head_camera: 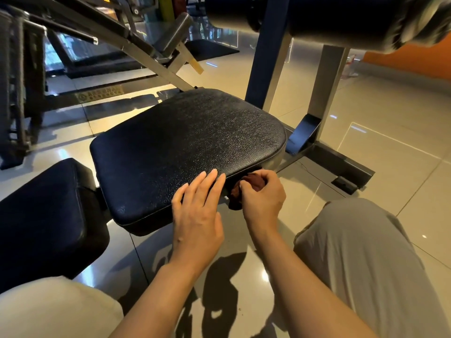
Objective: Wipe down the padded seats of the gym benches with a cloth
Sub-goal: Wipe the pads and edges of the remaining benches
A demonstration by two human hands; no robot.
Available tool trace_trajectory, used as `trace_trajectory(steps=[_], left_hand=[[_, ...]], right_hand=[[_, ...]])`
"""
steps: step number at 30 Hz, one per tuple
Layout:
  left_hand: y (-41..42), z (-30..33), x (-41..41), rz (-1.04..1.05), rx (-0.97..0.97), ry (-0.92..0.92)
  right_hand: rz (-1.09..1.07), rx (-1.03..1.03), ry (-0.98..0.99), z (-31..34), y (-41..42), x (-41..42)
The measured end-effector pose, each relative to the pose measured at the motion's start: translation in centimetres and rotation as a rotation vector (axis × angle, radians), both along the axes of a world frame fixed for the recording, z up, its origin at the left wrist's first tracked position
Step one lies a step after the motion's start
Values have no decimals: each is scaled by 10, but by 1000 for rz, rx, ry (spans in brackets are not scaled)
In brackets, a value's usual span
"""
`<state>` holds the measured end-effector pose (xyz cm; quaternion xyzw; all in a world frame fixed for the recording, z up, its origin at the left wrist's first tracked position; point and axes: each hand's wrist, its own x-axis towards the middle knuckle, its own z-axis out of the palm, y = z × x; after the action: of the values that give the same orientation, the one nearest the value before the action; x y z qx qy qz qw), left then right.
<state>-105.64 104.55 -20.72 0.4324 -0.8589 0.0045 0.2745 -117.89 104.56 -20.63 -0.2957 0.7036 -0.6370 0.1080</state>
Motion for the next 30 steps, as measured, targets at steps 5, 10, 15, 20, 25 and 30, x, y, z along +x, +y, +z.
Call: trace_trajectory(steps=[5, 10, 15, 20, 25, 30], left_hand=[[0, 1, 0, -10, 11, 16], [1, 2, 1, -15, 18, -12], [2, 3, 3, -31, 12, -10], [2, 3, 1, -20, 14, 25], [3, 3, 2, -20, 16, -11], [2, 4, 2, -19, 7, -14]], right_hand=[[152, -39, 273, 0, 11, 12], [116, -8, 129, -4, 3, -9], [54, 28, 74, -8, 5, -7], [218, -53, 279, -4, 13, 12], [-85, 76, -94, -17, 1, -26], [-196, -67, 78, 3, -1, -30]])
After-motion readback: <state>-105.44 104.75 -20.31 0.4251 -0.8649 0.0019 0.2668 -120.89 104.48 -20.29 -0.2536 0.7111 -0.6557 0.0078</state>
